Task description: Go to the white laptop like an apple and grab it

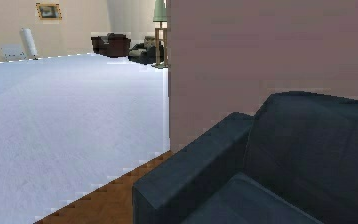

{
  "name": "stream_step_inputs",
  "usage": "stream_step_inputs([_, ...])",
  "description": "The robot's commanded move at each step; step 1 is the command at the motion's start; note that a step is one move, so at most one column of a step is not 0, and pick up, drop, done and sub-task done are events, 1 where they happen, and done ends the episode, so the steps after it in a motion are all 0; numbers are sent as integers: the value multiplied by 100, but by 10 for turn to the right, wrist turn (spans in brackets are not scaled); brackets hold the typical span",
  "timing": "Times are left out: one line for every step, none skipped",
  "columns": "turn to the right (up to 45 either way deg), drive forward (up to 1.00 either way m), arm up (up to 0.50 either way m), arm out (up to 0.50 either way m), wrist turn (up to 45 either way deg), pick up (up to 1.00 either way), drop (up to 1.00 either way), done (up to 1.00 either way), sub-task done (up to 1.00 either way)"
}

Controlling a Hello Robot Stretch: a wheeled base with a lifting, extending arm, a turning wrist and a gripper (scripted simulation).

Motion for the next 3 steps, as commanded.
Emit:
stream_step_inputs([0, 0, 0, 0, 450, 0, 0, 0, 0])
stream_step_inputs([0, 0, 0, 0, 450, 0, 0, 0, 0])
stream_step_inputs([0, 0, 0, 0, 150, 0, 0, 0, 0])
